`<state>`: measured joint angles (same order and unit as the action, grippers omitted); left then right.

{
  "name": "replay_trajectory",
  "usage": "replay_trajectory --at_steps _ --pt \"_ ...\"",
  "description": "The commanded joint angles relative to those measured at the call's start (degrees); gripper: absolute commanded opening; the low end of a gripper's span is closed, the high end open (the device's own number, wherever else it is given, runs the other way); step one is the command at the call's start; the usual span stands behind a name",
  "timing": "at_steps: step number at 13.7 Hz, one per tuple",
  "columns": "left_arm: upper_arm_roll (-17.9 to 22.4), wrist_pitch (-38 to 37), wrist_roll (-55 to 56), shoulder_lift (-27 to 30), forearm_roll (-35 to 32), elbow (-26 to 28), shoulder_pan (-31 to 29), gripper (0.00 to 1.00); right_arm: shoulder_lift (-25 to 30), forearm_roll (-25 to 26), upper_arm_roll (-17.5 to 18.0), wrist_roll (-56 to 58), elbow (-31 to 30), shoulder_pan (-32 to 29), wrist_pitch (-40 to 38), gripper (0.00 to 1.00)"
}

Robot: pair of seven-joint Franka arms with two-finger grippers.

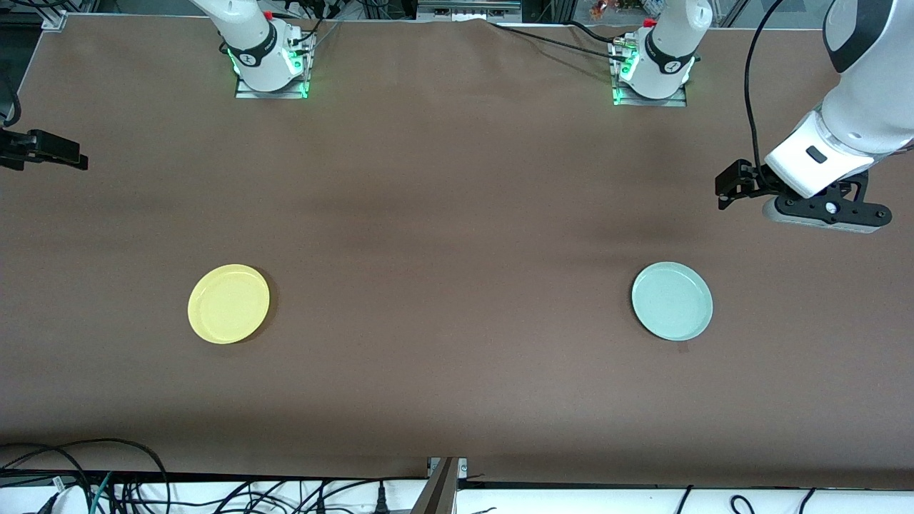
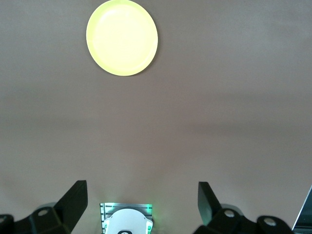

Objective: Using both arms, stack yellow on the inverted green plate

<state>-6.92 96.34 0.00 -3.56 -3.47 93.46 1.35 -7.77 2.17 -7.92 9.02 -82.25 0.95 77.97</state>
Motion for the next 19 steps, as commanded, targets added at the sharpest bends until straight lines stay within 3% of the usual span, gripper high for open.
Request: replay_trajectory --at_steps 1,10,13,17,19 --pt "-0.38 -1.59 -0.88 -0.48 0.84 -1.61 -0.74 1.00 0.30 0.64 0.18 0.82 1.30 -0.07 -1.77 1.00" --pt "-0.29 -1.59 -1.05 -1.36 0.31 -1.88 -0.91 1.00 0.30 0.64 0.01 1.00 1.47 -0.07 -4.32 1.00" --pt "-0.29 -4.65 -1.05 -2.32 0.84 -1.96 -0.83 1.00 0.30 0.64 0.01 1.00 1.47 -0.16 -4.32 1.00" --pt "-0.38 -4.32 -1.40 -7.85 0.05 -1.96 -0.65 1.00 0.21 0.64 0.01 0.91 1.47 -0.33 -4.32 1.00" --pt "-0.03 0.14 -2.97 -12.15 0.39 -2.31 -1.09 1.00 0.21 0.64 -0.26 1.09 1.56 -0.42 -4.32 1.00"
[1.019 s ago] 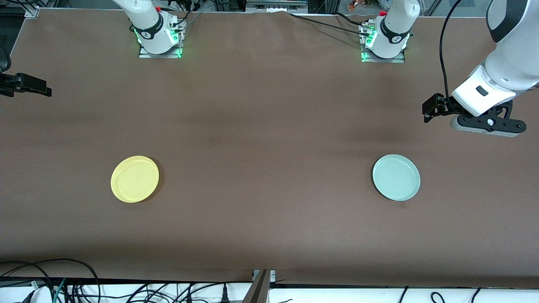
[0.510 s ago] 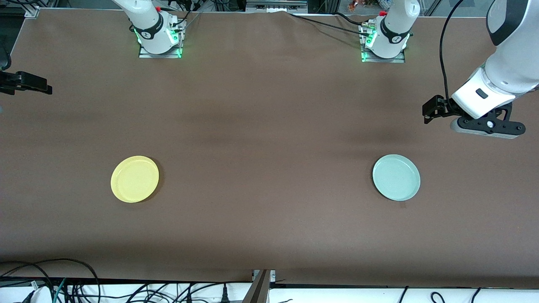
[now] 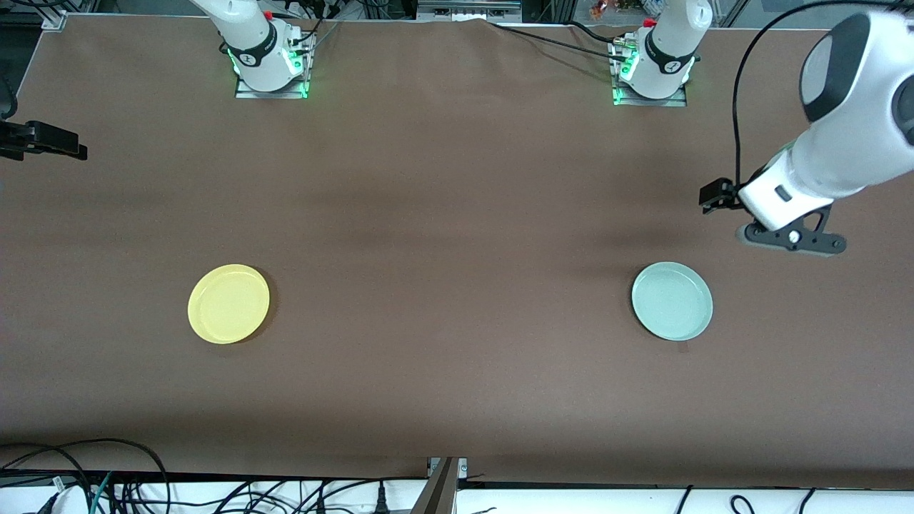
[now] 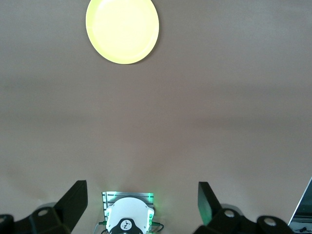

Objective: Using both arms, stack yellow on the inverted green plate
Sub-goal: 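Move the left gripper down to the green plate rim, then grip the green plate rim with the left gripper while the right gripper approaches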

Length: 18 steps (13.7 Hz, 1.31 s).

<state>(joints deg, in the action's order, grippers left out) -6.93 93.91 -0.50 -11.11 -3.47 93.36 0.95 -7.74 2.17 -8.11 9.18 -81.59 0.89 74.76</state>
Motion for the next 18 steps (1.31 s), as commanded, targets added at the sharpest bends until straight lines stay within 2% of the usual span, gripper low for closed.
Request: replay_trajectory --at_steps 1,7,9,13,15,18 --pt "-0.01 5.12 -5.54 -6.45 0.65 -2.22 -0.86 1.00 0.18 0.64 -0.06 0.93 0.91 -0.37 -1.11 1.00" --pt "0.34 25.33 -20.66 -17.79 -0.05 -2.40 -1.04 1.00 -1.49 0.73 0.37 -0.13 0.64 0.16 -1.81 1.00" --pt "0.43 29.39 -24.36 -21.74 -0.05 -3.35 -1.39 1.00 -1.92 0.91 0.37 -0.04 0.64 0.16 -1.20 1.00" --pt "0.43 30.02 -34.81 -31.49 0.04 -11.25 -3.06 1.00 -4.65 0.73 0.11 0.66 0.47 -0.37 -1.29 1.00" --pt "0.52 29.93 -38.34 -32.74 0.04 -12.06 -4.11 1.00 -6.66 -0.32 0.11 -0.30 0.12 -0.45 -0.59 1.00" --pt "0.43 29.67 -42.56 -34.67 0.22 -11.45 -6.92 1.00 -11.67 -3.22 0.11 -0.30 -0.06 -1.07 4.85 1.00"
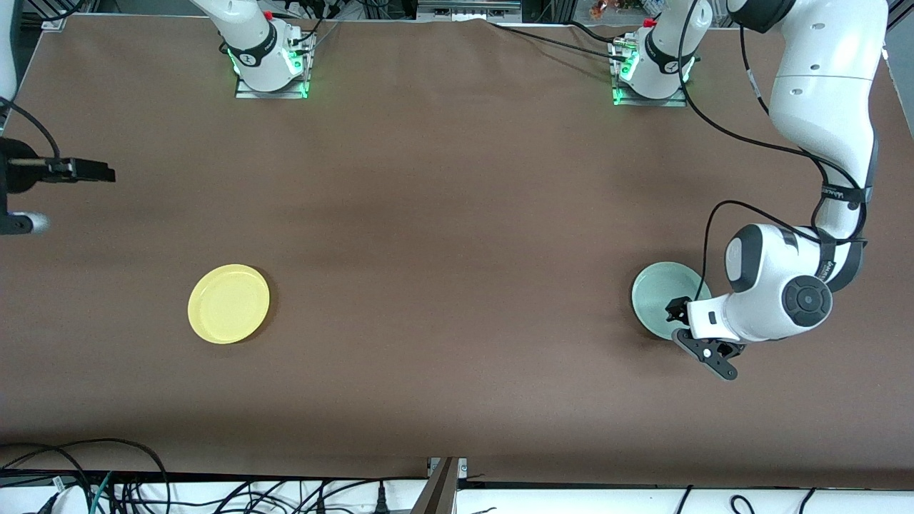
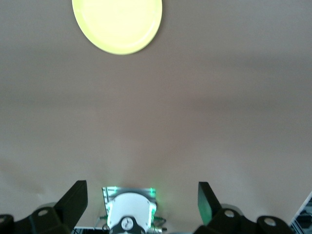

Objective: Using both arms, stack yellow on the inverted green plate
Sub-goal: 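Grip the green plate rim with the left gripper while the right gripper approaches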

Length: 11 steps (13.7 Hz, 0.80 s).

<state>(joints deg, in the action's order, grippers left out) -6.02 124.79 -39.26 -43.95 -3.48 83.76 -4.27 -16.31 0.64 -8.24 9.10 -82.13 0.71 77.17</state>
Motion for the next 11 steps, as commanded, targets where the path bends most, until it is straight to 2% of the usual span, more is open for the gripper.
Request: replay_trajectory --at_steps 1,5,9,11 --pt "-0.49 -1.65 -4.94 -2.02 0.31 -1.67 -1.70 1.00 -4.51 -1.78 0.33 -0.31 0.14 -0.80 4.19 1.00" --pt "-0.40 -0.95 -9.68 -3.51 -0.12 -1.06 -1.97 1.00 -8.47 -2.57 0.33 -0.23 -5.48 -1.06 16.31 1.00" --pt "-0.49 -0.78 -10.57 -4.57 -0.12 -1.06 -2.67 1.00 -11.81 -6.96 0.33 -0.14 -11.02 -2.38 27.21 1.00" --pt "-0.49 -0.78 -11.18 -4.48 -0.12 -0.71 -2.93 0.22 -12.69 -6.97 0.33 0.04 -13.92 -2.38 32.92 1.00"
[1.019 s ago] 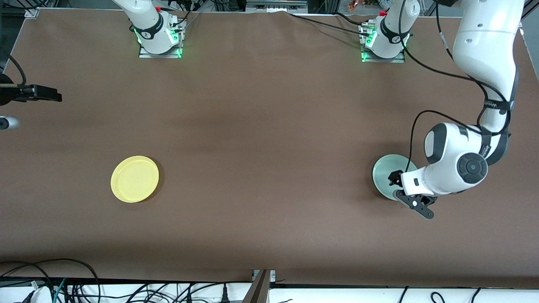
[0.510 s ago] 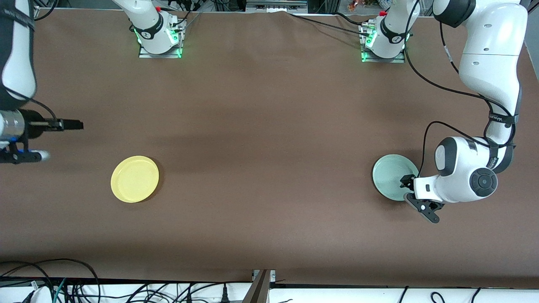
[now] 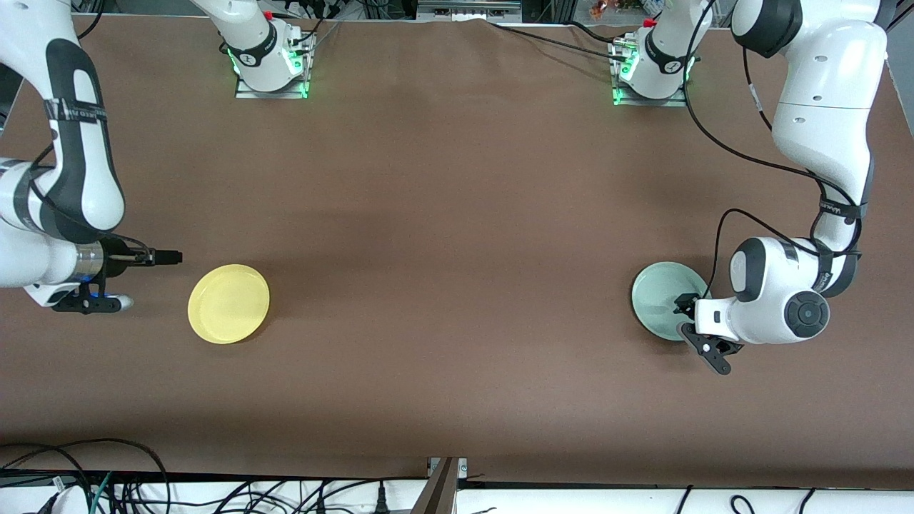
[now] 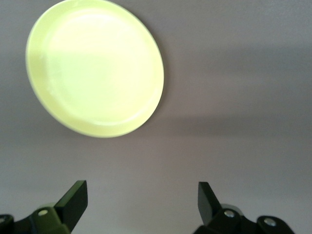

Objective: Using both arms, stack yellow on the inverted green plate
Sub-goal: 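Grip the green plate rim with the left gripper while the right gripper approaches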

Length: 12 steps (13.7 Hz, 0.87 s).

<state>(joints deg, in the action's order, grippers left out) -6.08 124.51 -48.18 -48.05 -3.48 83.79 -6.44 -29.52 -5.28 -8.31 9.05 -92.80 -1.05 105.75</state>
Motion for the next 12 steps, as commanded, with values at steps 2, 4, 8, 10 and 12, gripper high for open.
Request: replay_trajectory --at_steps 2,4,8,10,12 --pt "-0.34 -0.85 -4.19 -0.29 -0.04 -0.56 -0.86 0.00 -0.53 -1.14 0.39 0.44 -5.54 -0.62 9.54 1.00" --pt "-0.34 -0.93 -4.02 -0.20 -0.04 -0.56 -0.86 0.00 -1.76 -1.23 0.48 0.53 -7.82 -0.62 14.99 1.00" --pt "-0.34 -1.11 -4.02 0.50 -0.12 -0.91 -0.51 0.00 -4.31 -1.57 0.75 0.62 -9.24 -0.62 23.62 1.00" --pt "-0.51 -3.82 -4.02 2.07 -0.30 -1.35 -0.07 0.00 -5.98 -5.51 0.66 1.05 -9.24 -0.71 25.64 1.00" --pt "-0.86 -6.46 -3.50 5.23 -4.84 -1.61 2.46 0.00 -7.21 -8.33 0.66 3.24 -9.24 -0.71 27.75 1.00"
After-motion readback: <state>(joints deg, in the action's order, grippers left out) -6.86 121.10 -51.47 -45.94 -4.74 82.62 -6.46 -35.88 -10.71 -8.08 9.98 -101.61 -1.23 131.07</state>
